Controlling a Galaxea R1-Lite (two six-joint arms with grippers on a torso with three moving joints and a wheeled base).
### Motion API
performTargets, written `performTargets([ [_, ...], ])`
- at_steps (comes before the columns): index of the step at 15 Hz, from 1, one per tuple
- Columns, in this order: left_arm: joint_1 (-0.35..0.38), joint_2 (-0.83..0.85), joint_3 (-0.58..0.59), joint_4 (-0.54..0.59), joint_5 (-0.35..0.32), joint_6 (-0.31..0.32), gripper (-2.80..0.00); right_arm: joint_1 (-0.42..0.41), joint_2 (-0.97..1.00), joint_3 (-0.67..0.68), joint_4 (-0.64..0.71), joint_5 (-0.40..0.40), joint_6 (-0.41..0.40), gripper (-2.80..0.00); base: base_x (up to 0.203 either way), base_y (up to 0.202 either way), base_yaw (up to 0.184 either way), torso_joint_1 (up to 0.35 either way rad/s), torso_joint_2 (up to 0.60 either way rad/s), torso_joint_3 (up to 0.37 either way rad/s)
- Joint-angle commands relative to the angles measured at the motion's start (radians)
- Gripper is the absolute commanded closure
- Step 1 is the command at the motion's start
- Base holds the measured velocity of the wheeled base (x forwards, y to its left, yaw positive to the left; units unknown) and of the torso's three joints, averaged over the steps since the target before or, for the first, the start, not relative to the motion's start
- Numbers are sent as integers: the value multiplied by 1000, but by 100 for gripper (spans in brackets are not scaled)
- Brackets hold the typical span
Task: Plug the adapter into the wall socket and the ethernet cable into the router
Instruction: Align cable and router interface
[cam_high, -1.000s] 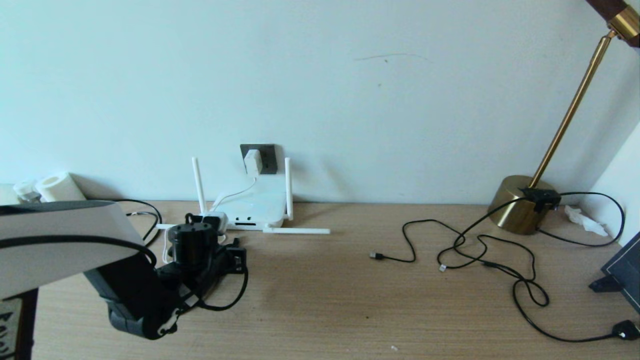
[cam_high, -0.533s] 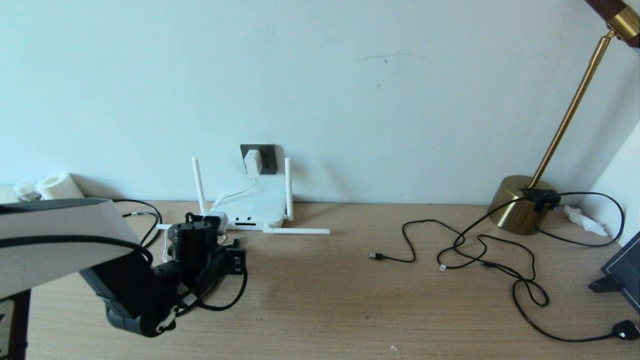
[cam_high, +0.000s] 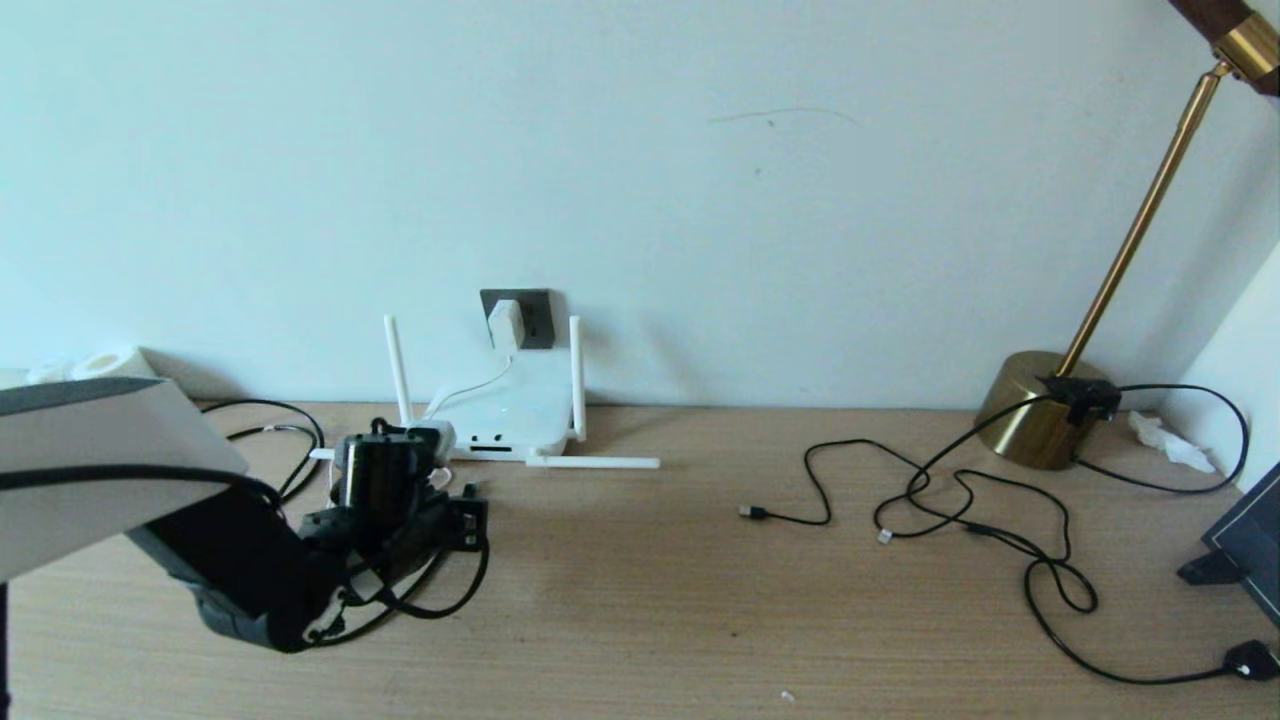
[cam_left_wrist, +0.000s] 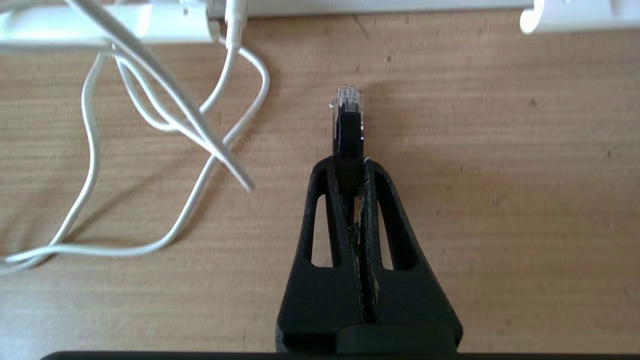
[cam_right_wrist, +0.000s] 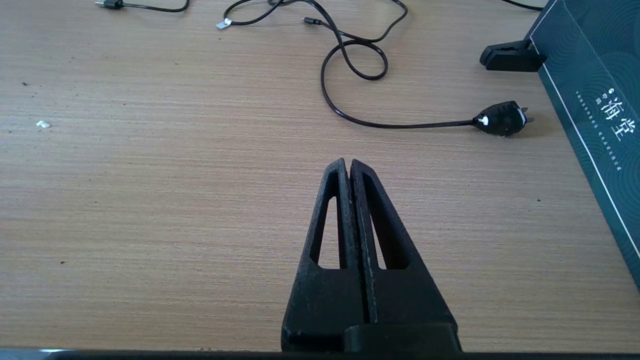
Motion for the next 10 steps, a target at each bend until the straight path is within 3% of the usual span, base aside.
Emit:
performTargets([
  [1, 0, -21, -3, 17, 2, 0, 0, 0, 1, 0, 2, 0, -2, 0, 0, 0, 0, 0, 0, 0],
  [6, 0, -92, -38, 219, -29, -12, 0, 0, 1, 0, 2, 0, -2, 0, 0, 0, 0, 0, 0, 0],
  [10, 0, -104, -42, 301, -31, -15, 0, 0, 1, 0, 2, 0, -2, 0, 0, 0, 0, 0, 0, 0],
])
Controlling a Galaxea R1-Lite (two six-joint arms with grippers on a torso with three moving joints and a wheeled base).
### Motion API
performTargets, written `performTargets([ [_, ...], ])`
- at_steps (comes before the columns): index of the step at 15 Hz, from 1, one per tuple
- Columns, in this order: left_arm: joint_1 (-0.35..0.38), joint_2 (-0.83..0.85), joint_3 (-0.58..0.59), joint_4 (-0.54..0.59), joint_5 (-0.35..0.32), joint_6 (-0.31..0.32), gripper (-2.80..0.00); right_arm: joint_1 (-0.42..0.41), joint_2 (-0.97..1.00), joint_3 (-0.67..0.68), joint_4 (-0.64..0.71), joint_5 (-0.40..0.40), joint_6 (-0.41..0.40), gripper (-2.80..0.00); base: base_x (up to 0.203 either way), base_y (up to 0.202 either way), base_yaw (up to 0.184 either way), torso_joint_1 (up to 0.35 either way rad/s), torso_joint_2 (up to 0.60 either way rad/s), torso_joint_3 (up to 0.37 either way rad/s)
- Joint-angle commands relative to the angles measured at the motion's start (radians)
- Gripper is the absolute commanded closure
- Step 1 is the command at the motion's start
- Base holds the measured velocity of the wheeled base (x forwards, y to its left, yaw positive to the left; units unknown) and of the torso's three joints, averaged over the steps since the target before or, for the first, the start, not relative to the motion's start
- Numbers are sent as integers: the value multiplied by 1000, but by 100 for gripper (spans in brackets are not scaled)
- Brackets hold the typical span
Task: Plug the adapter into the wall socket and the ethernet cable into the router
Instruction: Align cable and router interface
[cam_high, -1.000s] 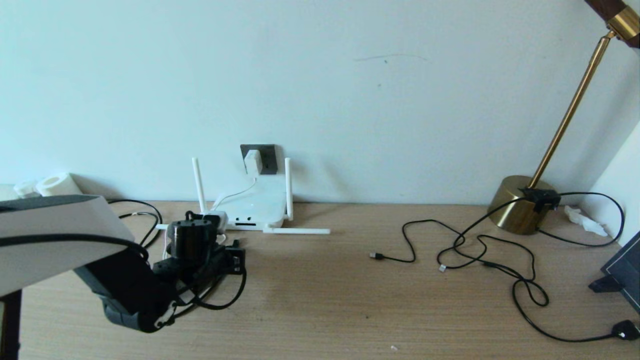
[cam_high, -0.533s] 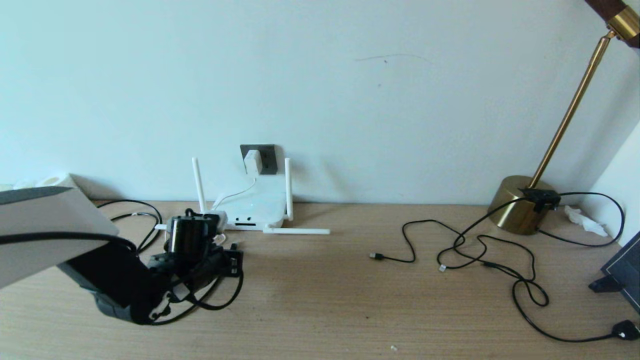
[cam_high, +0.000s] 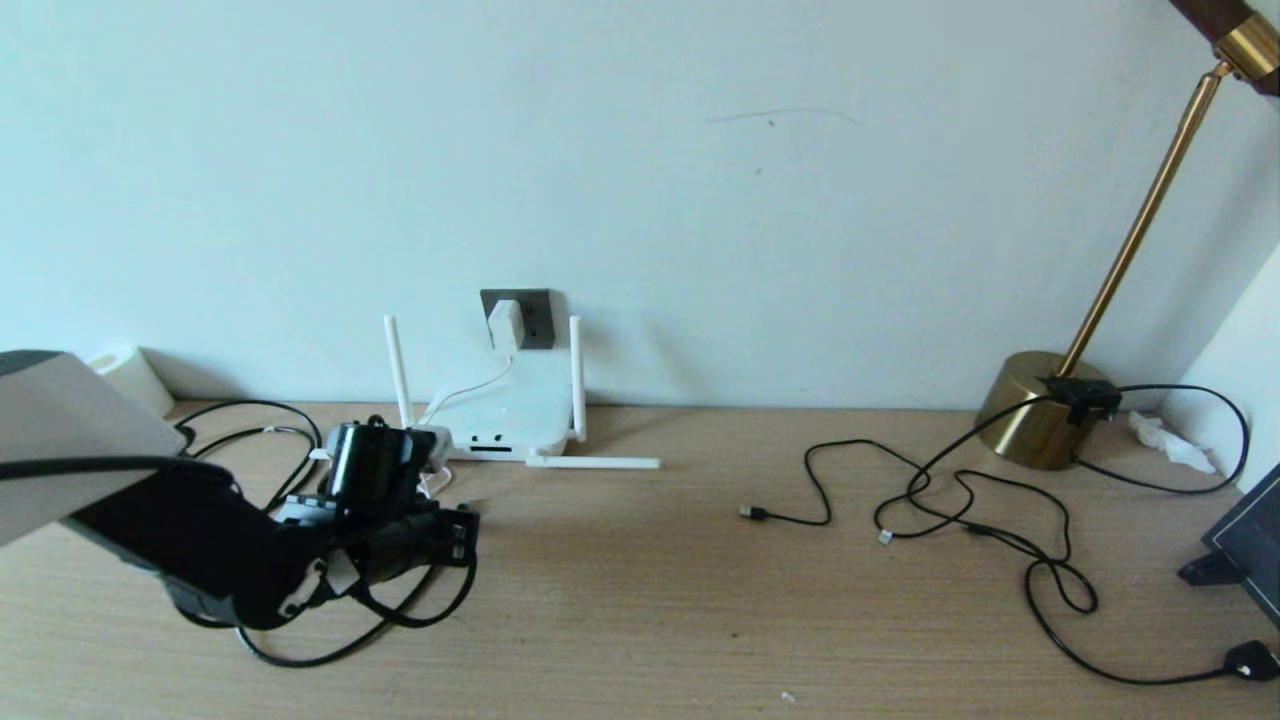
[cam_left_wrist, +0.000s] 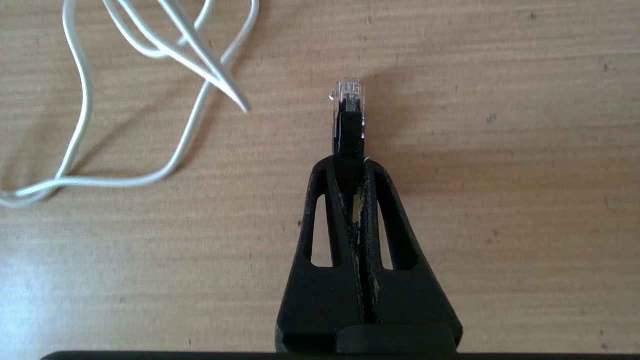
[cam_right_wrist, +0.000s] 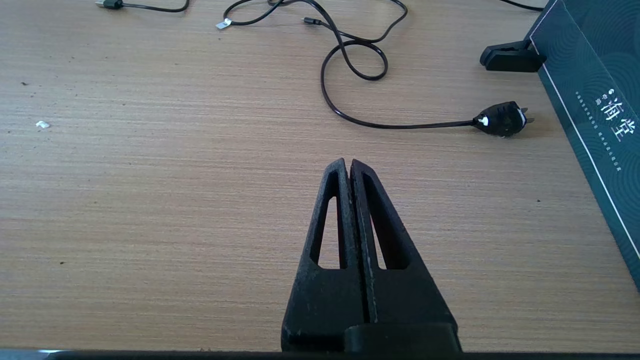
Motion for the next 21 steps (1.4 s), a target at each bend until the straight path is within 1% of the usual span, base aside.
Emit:
performTargets([
  [1, 0, -2, -9, 4, 2, -8, 0, 0, 1, 0, 2, 0, -1, 0, 0, 0, 0, 0, 0, 0],
  [2, 0, -2, -23, 19, 1, -23, 0, 0, 1, 0, 2, 0, -1, 0, 0, 0, 0, 0, 0, 0],
  [3, -1, -7, -33, 45, -8, -26, 0, 0, 1, 0, 2, 0, -1, 0, 0, 0, 0, 0, 0, 0],
  [5, -1, -41, -53, 115, -37, -32, 0, 0, 1, 0, 2, 0, -1, 0, 0, 0, 0, 0, 0, 0],
  [8, -5, -101, -94, 137, -43, -52, 0, 0, 1, 0, 2, 0, -1, 0, 0, 0, 0, 0, 0, 0],
  [12, -17, -188, -85, 187, -43, -54, 0, -1, 1, 0, 2, 0, -1, 0, 0, 0, 0, 0, 0, 0],
  [16, -16, -199, -88, 190, -38, -55, 0, 0, 1, 0, 2, 0, -1, 0, 0, 0, 0, 0, 0, 0],
  [18, -16, -182, -95, 188, -39, -75, 0, -1, 1, 0, 2, 0, 0, 0, 0, 0, 0, 0, 0, 0],
  [21, -15, -145, -112, 185, -38, -83, 0, 0, 1, 0, 2, 0, 2, 0, 0, 0, 0, 0, 0, 0],
])
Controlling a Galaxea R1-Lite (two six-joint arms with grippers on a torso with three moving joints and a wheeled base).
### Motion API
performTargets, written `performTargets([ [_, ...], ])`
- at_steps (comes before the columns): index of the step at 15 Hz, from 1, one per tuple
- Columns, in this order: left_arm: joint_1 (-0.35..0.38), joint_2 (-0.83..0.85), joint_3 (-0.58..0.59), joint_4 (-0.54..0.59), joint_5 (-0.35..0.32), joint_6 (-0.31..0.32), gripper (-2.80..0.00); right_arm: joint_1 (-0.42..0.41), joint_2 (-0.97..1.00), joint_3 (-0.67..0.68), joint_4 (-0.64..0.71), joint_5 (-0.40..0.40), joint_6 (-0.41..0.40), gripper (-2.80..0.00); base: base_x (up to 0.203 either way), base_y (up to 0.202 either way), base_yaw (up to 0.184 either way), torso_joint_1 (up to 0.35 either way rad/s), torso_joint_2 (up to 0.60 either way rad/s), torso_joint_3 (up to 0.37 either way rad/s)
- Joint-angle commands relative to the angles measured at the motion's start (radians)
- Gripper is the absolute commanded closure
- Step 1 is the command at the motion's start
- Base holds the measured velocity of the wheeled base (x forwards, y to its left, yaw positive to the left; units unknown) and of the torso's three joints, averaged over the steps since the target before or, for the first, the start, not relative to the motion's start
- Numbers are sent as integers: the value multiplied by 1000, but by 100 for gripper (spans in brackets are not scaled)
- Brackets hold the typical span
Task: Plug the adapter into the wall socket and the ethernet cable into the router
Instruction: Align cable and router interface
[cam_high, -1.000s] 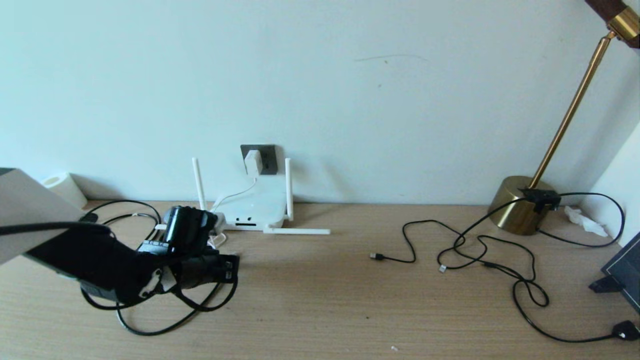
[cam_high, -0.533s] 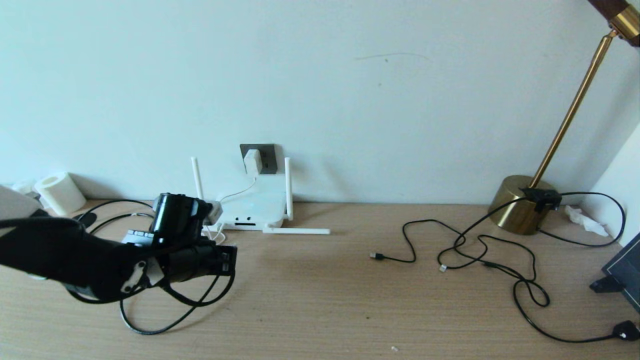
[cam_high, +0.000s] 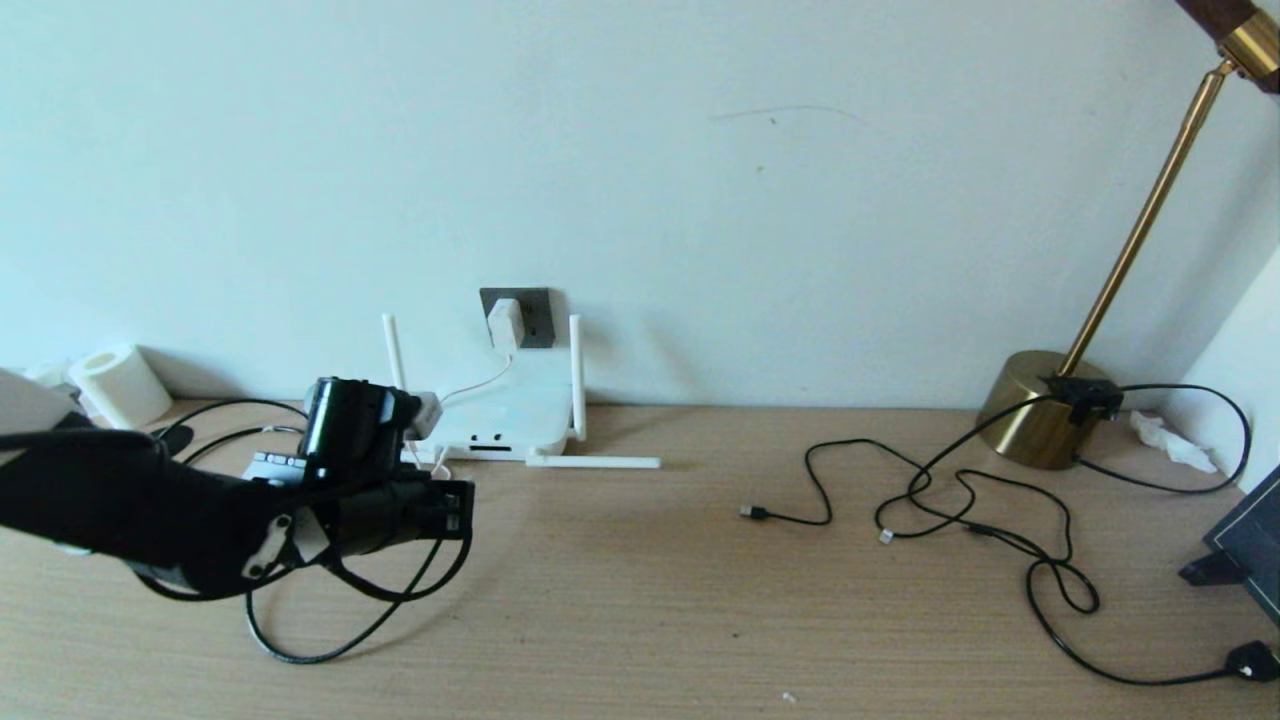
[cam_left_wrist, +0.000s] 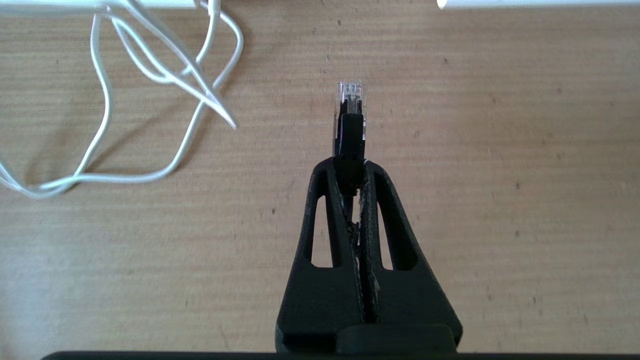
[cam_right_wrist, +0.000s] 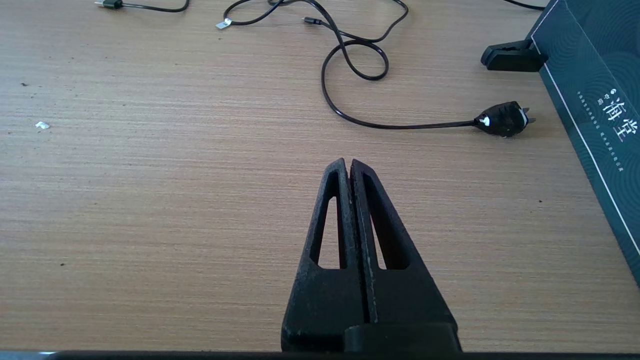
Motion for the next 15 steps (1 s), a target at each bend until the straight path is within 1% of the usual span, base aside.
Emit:
performTargets([
  [1, 2, 25, -14, -4, 2, -4, 0, -1, 1, 0, 2, 0, -1, 0, 0, 0, 0, 0, 0, 0],
  [3, 11, 50, -41, -4, 2, -20, 0, 0, 1, 0, 2, 0, 4, 0, 0, 0, 0, 0, 0, 0],
  [6, 16, 90, -64, -6, 2, -23, 0, 0, 1, 0, 2, 0, 13, 0, 0, 0, 0, 0, 0, 0],
  [8, 18, 101, -75, -7, 2, -36, 0, 0, 2, 0, 2, 0, 13, 0, 0, 0, 0, 0, 0, 0],
  [15, 34, 110, -101, -4, 5, -36, 0, 0, 1, 0, 2, 0, 12, 0, 0, 0, 0, 0, 0, 0],
])
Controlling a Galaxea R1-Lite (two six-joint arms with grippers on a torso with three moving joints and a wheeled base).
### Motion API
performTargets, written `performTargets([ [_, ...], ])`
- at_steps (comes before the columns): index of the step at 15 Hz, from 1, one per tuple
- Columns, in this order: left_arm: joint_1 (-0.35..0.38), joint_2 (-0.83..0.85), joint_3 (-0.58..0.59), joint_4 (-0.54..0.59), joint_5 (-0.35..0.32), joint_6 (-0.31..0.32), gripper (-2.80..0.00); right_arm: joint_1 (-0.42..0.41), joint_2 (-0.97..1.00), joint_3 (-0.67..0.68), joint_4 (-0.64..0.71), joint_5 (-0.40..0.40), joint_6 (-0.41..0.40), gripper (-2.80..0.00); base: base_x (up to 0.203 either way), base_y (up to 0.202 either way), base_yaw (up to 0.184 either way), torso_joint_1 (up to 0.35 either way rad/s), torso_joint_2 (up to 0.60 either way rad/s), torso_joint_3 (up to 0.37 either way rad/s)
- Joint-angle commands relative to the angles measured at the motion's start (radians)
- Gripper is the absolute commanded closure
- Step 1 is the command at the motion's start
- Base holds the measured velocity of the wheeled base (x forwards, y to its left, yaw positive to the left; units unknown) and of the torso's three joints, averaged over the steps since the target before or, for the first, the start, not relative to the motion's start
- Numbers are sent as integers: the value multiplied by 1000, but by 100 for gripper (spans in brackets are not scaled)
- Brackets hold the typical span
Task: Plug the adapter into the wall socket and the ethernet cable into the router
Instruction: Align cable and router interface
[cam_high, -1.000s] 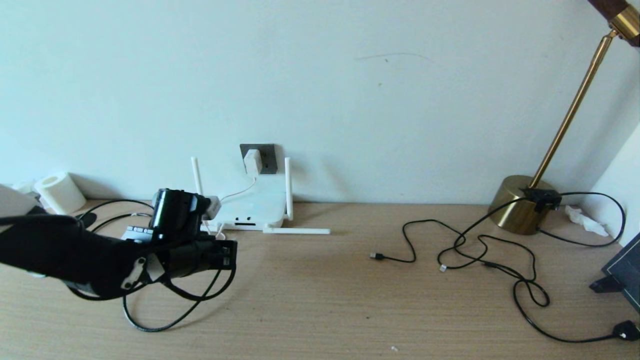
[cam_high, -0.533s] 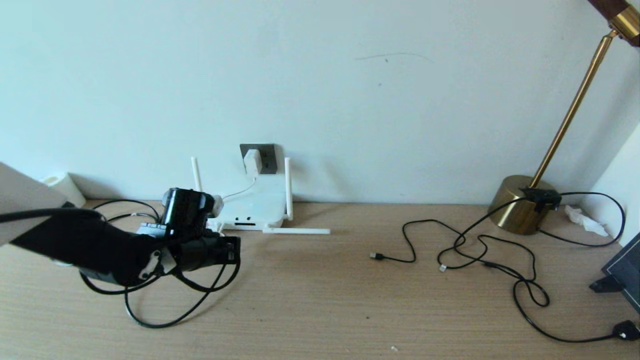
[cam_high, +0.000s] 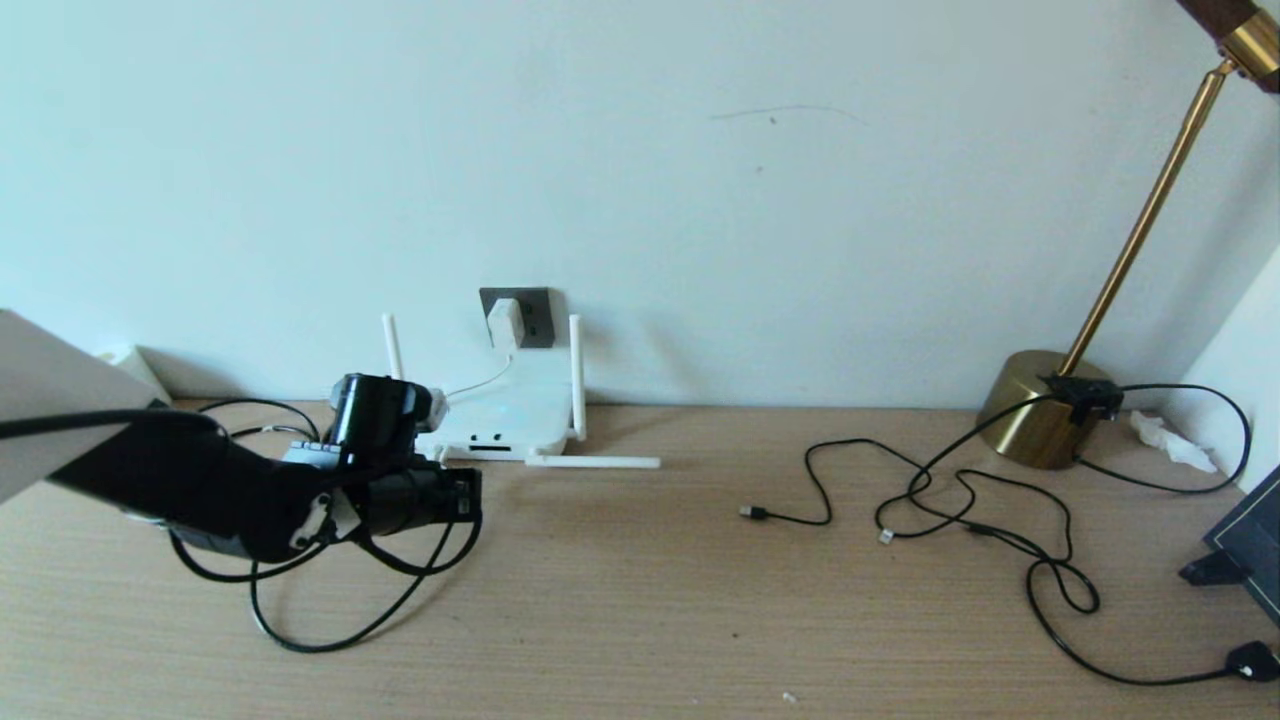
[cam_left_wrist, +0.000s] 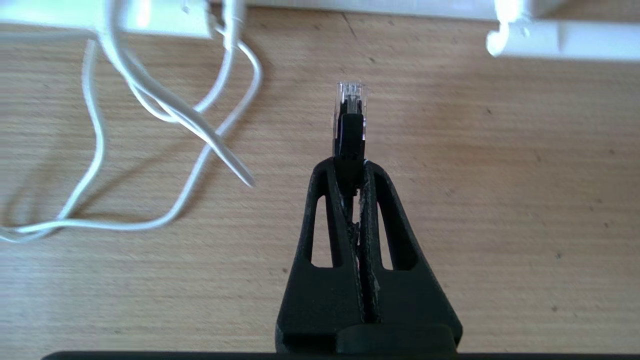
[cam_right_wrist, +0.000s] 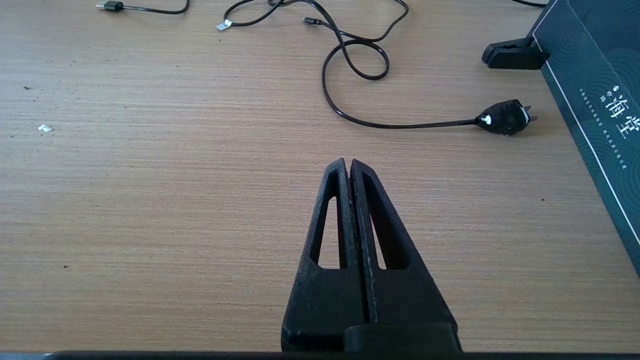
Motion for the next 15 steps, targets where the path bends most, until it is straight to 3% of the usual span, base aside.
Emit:
performTargets([
  [1, 2, 2, -6, -2, 1, 0, 0, 0, 2, 0, 1, 0, 0, 0, 0, 0, 0, 0, 0, 0],
  [15, 7, 0, -64, 8, -1, 6, 0, 0, 2, 0, 2, 0, 0, 0, 0, 0, 0, 0, 0, 0],
])
